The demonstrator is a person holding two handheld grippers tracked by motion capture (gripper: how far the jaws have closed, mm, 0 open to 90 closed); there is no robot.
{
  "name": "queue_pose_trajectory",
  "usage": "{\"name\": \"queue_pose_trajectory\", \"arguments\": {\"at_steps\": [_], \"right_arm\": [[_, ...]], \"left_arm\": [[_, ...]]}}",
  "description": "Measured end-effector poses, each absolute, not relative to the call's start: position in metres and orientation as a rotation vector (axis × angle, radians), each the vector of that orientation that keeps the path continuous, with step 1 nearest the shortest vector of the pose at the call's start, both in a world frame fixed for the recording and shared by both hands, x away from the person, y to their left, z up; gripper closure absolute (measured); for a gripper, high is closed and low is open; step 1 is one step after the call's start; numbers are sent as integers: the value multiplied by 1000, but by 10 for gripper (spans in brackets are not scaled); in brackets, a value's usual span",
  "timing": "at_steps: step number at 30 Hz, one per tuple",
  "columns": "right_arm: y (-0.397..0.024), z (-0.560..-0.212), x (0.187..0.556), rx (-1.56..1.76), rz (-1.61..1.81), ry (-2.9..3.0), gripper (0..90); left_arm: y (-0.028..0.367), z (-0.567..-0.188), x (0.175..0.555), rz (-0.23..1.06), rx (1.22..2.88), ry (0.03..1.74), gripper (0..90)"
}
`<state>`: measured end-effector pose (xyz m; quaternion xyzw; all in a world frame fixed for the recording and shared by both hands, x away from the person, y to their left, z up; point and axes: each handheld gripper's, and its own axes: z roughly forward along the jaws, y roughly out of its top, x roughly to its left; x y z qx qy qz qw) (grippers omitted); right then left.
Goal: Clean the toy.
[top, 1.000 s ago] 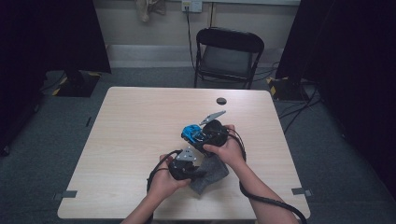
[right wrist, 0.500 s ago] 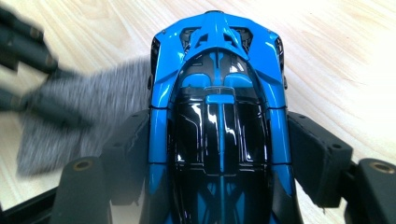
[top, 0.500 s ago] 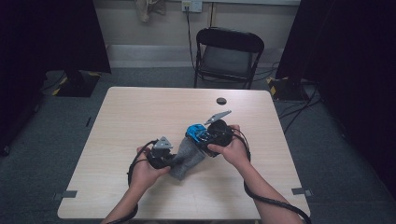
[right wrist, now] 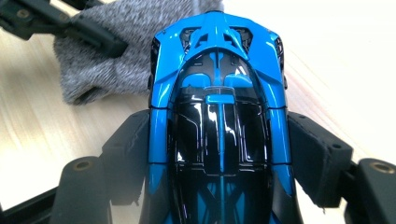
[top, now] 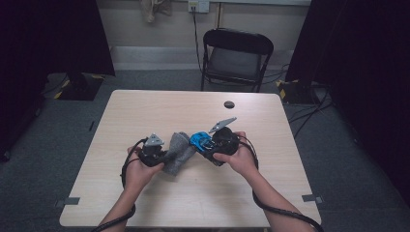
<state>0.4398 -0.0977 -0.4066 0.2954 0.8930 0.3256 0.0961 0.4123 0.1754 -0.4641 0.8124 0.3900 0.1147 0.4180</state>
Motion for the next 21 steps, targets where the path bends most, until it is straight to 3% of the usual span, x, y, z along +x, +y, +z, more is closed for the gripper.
{"name": "queue_pose_trajectory", "arguments": {"at_steps": [21], "right_arm": [[-87, -415, 437, 852, 970, 2660, 288]], "left_arm": [[146, -464, 410, 218, 2006, 917, 756]]}}
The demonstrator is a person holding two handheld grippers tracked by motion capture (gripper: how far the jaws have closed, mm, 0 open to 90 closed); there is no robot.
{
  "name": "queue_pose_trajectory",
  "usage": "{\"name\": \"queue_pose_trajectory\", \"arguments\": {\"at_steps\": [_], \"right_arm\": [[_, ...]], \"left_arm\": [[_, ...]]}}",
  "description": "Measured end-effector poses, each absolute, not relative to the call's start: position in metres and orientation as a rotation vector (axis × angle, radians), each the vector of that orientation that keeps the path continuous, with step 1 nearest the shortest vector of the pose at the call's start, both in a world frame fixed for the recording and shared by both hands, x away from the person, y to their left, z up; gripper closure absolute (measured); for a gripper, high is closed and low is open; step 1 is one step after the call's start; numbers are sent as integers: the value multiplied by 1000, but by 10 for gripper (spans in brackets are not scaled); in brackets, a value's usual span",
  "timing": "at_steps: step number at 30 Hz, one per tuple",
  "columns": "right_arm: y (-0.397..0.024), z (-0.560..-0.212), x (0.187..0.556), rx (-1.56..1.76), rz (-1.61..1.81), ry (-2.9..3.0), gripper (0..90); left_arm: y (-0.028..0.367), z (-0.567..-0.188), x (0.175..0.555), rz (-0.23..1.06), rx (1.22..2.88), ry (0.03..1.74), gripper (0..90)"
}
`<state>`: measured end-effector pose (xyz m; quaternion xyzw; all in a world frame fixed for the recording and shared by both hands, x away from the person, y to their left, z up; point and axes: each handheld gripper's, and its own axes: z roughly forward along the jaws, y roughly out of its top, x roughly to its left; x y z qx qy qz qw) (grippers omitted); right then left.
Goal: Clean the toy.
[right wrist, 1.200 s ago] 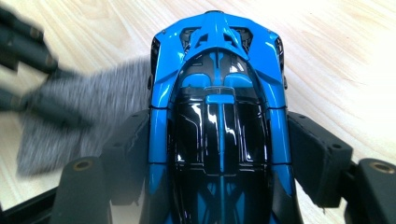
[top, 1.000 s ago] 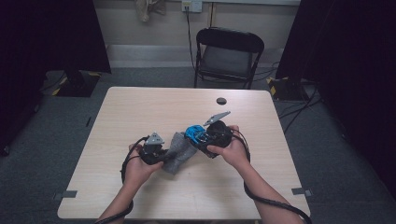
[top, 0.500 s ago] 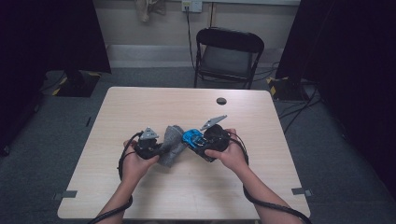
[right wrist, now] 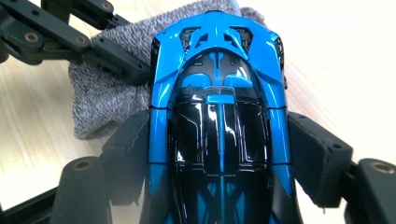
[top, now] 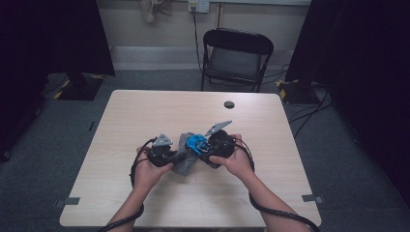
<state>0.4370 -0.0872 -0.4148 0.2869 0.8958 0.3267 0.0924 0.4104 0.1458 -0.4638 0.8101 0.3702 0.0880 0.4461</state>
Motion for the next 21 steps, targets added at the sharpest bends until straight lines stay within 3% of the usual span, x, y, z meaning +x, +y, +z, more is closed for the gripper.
{"name": "queue_pose_trajectory", "arguments": {"at_steps": [21], "right_arm": [[-79, -412, 439, 844, 964, 2663, 288]], "left_arm": [[128, -465, 404, 186, 2015, 862, 756]]}}
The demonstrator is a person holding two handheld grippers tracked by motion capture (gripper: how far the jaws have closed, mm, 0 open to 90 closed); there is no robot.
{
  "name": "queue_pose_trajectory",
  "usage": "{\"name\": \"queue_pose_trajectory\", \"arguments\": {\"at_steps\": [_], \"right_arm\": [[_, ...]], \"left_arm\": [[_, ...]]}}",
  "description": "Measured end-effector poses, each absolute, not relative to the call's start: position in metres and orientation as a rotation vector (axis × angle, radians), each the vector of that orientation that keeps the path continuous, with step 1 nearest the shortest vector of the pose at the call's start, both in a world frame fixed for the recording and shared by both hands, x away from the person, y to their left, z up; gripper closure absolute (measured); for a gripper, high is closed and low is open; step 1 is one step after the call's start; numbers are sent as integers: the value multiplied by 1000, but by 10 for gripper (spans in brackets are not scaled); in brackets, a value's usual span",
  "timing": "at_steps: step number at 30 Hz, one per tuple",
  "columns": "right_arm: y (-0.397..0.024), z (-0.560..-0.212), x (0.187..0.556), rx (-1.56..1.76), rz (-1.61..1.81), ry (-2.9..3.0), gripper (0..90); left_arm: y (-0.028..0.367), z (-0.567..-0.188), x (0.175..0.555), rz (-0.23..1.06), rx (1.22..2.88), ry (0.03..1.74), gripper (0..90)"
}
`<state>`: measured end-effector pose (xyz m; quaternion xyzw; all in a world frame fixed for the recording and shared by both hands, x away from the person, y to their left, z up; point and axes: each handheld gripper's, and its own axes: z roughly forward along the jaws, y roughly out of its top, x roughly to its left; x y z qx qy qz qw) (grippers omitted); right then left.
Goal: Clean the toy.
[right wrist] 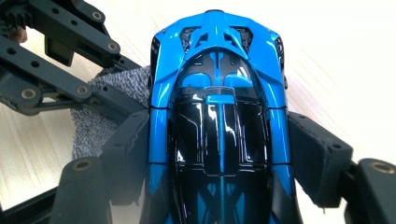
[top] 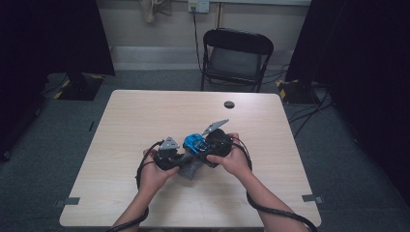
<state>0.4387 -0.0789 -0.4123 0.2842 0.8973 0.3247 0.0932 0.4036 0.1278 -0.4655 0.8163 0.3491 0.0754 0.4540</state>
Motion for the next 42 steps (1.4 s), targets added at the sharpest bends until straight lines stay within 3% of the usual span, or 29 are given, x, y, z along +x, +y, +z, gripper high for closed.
{"name": "queue_pose_trajectory", "arguments": {"at_steps": [42], "right_arm": [[-79, -416, 441, 878, 959, 2642, 288]], "left_arm": [[90, -471, 389, 116, 2055, 776, 757]]}}
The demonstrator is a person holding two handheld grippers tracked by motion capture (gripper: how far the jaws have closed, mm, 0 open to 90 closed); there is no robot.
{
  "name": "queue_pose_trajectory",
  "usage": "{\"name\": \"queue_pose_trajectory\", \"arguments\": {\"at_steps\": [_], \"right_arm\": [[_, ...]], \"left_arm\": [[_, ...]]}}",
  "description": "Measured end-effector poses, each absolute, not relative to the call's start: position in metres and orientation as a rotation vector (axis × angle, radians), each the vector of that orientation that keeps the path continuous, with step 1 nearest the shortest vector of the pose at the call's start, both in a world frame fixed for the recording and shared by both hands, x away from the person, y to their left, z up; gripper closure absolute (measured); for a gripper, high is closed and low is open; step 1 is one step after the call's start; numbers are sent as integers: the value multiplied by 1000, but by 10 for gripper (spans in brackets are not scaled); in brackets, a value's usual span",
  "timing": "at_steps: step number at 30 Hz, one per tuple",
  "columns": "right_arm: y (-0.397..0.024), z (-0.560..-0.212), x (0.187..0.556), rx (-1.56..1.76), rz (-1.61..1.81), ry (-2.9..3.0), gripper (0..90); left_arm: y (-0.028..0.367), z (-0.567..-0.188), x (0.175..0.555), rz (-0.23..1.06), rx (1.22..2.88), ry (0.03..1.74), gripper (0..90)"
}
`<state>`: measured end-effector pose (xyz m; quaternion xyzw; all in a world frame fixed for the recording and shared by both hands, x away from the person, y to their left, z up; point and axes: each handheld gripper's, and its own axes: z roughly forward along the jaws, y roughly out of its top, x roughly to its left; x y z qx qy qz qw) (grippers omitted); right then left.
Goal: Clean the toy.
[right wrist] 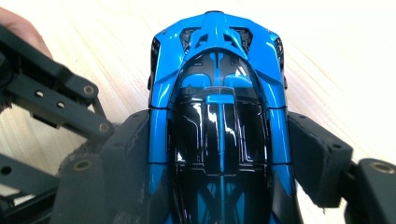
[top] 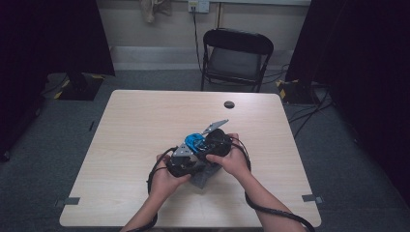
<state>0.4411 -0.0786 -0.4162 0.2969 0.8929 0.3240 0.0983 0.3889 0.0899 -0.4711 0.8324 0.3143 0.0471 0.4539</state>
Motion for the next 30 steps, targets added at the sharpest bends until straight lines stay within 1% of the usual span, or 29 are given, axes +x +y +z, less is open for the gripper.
{"name": "queue_pose_trajectory", "arguments": {"at_steps": [12, 30], "right_arm": [[-80, -414, 443, 896, 963, 2634, 288], [-66, -412, 446, 871, 962, 2651, 288]], "left_arm": [[82, -469, 386, 107, 2068, 747, 757], [85, -468, 380, 91, 2075, 738, 757]]}}
